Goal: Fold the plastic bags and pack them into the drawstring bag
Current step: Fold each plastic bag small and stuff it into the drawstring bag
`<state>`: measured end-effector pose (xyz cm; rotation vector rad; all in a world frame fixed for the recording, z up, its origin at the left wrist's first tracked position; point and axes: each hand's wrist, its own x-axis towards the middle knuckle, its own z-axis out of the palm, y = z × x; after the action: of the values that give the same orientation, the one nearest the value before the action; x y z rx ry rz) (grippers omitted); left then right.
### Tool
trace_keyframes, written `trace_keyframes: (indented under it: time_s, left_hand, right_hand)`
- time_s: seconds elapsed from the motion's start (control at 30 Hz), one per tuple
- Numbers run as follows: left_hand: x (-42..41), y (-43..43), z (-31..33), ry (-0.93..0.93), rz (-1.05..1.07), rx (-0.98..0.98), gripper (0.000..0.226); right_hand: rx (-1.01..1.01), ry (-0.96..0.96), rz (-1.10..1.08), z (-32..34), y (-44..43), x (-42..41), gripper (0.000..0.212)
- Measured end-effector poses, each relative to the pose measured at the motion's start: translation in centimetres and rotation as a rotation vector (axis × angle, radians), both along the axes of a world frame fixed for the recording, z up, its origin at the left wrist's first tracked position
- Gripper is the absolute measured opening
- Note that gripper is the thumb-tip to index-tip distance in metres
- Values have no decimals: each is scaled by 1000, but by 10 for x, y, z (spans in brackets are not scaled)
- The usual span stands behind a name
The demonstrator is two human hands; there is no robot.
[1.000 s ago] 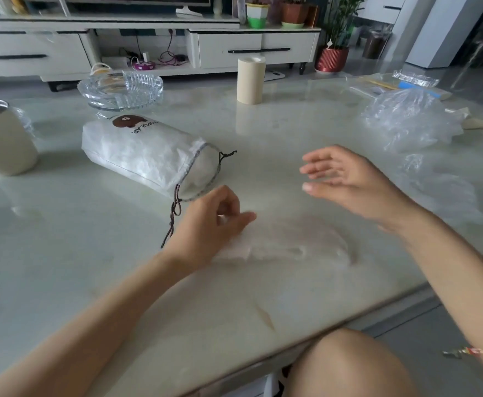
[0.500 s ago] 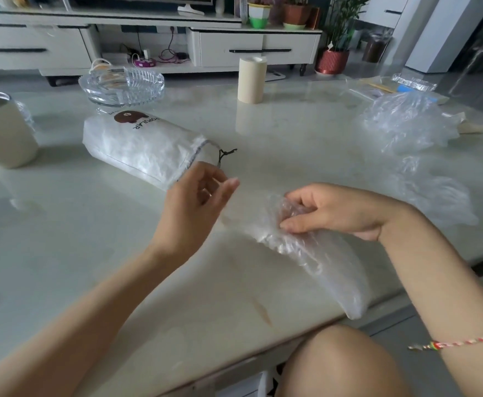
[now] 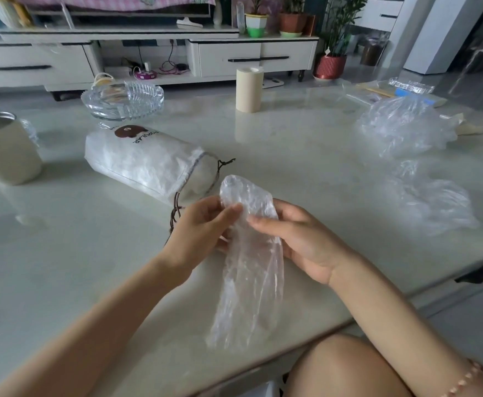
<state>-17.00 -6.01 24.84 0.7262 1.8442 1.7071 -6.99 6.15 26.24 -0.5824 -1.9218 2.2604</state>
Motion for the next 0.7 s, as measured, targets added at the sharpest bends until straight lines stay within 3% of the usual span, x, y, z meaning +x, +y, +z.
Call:
trace_keyframes:
  time_s: [0.1, 0.17, 0.27, 0.37, 0.43, 0.5, 0.57, 0.63, 0.7]
  left_hand:
    - [2, 0, 1, 51, 30, 19, 13]
    - [1, -1, 4, 27, 40, 46, 8]
    - [0, 0, 5, -163, 48, 101, 26]
    - [2, 0, 10, -443, 10, 166, 16]
    - [4, -2, 13, -545, -99, 135, 31]
    - [9, -4, 15, -525, -235, 50, 35]
    - [13, -6, 15, -484, -324, -5, 23]
    - [14, -7, 14, -463, -313, -20, 13]
    - [11, -8, 13, -436, -253, -24, 17]
  right_hand:
    - [-1, 56, -99, -6, -1, -6, 18]
    - [12, 66, -163, -8, 1, -6, 38]
    - [93, 107, -170, -9, 2, -2, 55]
    - [194, 168, -153, -9, -3, -1, 59]
    - [255, 218, -178, -9, -3, -2, 61]
    - [349, 264, -217, -8, -3, -2, 61]
    - [442, 282, -232, -7, -4, -1, 57]
    - [470, 275, -210, -6, -2, 2, 50]
    - [567, 301, -202, -2, 1, 8, 45]
